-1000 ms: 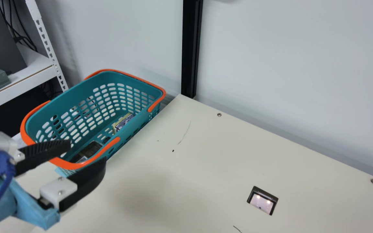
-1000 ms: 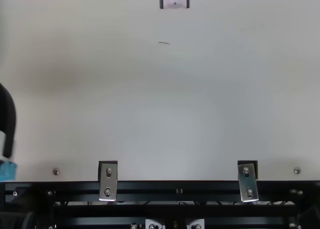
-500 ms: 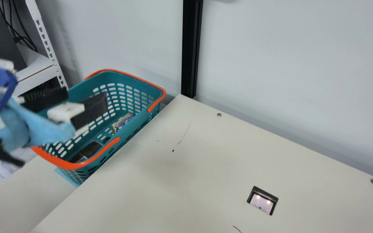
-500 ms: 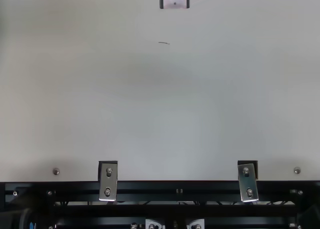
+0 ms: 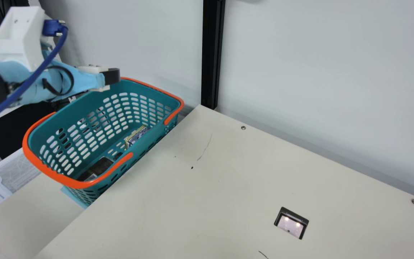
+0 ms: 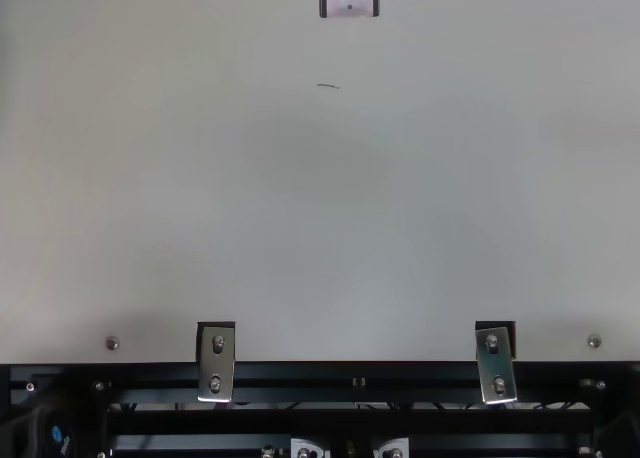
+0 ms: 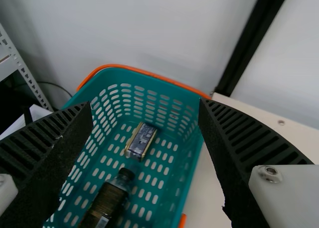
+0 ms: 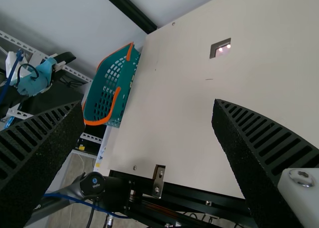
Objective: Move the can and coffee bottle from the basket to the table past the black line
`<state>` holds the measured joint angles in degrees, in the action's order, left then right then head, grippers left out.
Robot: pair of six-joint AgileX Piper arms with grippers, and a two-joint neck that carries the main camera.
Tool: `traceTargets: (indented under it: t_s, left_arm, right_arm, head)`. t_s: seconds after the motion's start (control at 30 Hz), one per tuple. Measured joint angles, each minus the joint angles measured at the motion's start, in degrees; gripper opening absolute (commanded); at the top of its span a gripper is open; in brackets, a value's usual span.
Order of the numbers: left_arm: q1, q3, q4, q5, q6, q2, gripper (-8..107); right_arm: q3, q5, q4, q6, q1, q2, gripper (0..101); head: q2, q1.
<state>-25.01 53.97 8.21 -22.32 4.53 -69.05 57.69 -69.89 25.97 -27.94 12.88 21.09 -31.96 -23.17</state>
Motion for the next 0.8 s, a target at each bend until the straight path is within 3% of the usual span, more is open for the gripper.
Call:
traceTargets:
  t_s: [0.33,0.8]
  left_arm:
    - [-7.42,8.19,10.04,-5.62,20.74,-15.03,90]
    - [-11.13,13.97,17.55,-9.04,44.38,-34.14,90]
  right_arm:
    - [0.0,0.0,0.0,0.0,0.0,0.0,101]
    - [0.0,0.0,0.0,0.0,0.0,0.0,101]
  head:
    - [0.0,0.0]
    - [0.0,0.0]
